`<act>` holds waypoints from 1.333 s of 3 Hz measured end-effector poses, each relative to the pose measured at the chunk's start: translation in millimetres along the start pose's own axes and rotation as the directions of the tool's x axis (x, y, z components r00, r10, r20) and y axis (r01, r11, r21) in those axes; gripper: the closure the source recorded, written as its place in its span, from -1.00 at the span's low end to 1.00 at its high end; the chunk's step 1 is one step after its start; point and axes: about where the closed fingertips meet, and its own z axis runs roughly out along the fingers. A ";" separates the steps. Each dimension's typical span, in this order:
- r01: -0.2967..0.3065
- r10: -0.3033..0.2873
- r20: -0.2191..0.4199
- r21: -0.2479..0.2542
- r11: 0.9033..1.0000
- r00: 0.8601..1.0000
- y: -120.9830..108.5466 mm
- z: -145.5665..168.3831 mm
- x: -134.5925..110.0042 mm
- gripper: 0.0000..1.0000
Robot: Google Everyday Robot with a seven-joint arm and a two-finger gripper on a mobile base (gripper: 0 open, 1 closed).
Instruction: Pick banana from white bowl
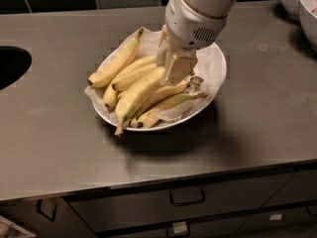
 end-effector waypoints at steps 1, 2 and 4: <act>0.045 -0.046 0.008 0.041 0.998 0.999 0.5 -20.4 -16.1 1.00; 0.084 -0.085 0.016 0.087 0.993 0.996 0.5 -40.6 -29.9 1.00; 0.110 -0.120 0.034 0.206 0.972 0.992 -1.1 -79.8 -45.1 1.00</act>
Offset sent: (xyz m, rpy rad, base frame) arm -0.0248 0.0192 0.0673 0.0327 -0.1569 0.0884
